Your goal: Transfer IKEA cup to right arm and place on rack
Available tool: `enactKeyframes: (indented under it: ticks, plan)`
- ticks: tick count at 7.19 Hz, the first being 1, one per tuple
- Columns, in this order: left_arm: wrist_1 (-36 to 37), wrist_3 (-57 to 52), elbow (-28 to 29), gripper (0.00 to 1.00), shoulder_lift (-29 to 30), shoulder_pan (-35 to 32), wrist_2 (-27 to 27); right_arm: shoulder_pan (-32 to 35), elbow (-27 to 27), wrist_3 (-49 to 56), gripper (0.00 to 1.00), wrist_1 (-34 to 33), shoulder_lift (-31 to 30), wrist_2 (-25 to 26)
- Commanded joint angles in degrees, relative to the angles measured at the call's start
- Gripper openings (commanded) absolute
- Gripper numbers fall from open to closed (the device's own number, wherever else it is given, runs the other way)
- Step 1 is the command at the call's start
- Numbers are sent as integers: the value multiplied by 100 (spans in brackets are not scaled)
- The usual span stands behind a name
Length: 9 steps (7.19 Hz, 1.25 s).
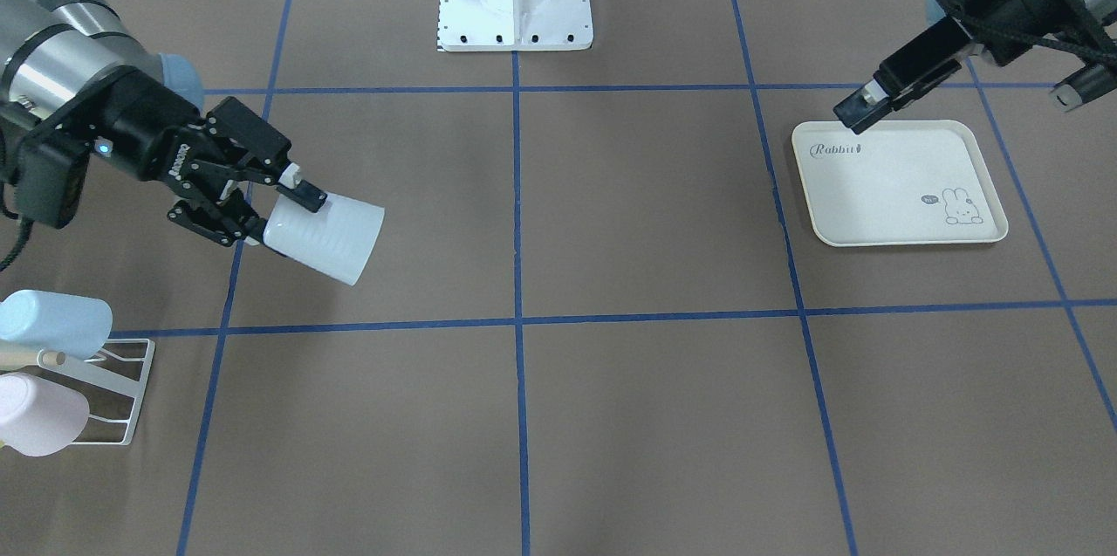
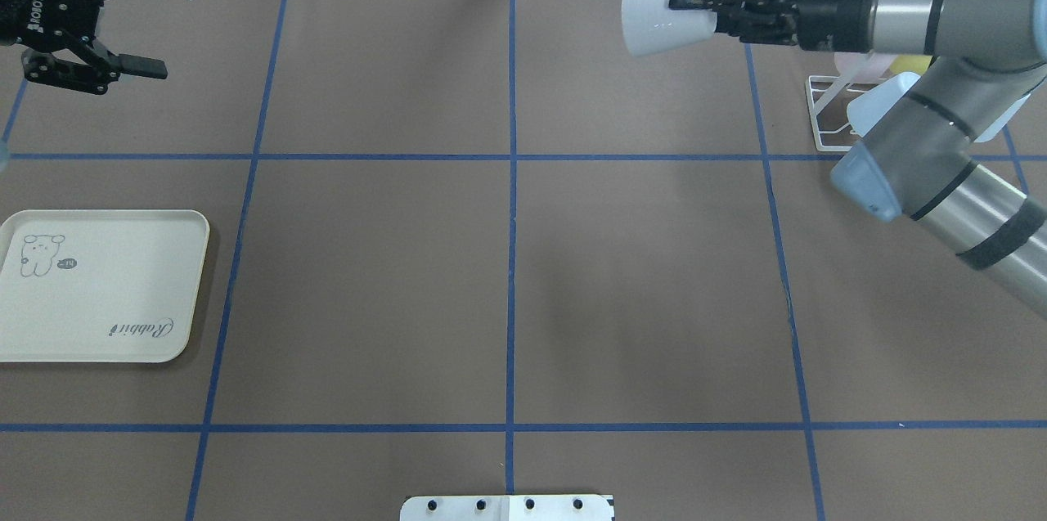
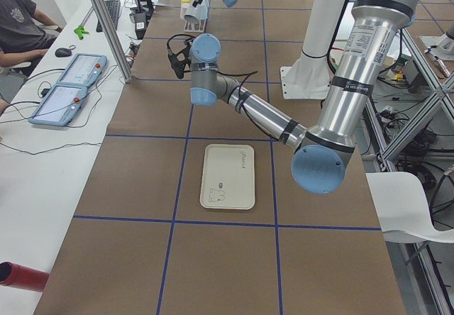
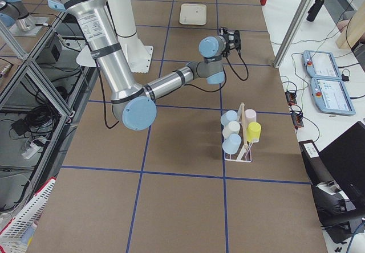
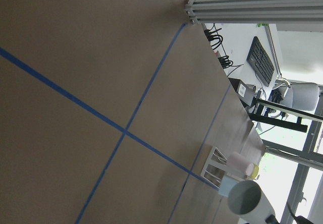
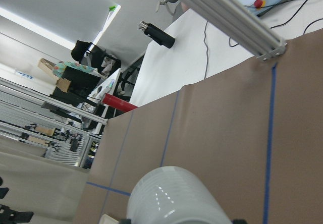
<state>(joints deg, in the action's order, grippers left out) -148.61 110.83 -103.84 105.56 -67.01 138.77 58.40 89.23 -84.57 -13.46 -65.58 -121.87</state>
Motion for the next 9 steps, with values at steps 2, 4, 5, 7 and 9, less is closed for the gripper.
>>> enactKeyframes:
  ticks: [2, 4, 5, 7, 9]
  plan:
    - [1417, -2120, -31, 100, -264, -382, -165, 1197, 86, 1761, 39, -2005, -77, -741]
    - [1904, -2451, -31, 100, -273, -357, -656, 1847, 77, 3729, 39, -3577, -166, -881]
    - [1949, -2695, -13, 100, -282, -322, -746, 2120, 77, 4398, 39, -4377, -157, -1005]
    - [2352, -3608, -57, 100, -545, -322, -1157, 2367, 94, 5977, 40, -5968, -156, -804]
    - [2678, -4416, -57, 100, -755, -339, -1282, 2605, -55, 7631, 40, -7524, -113, -734]
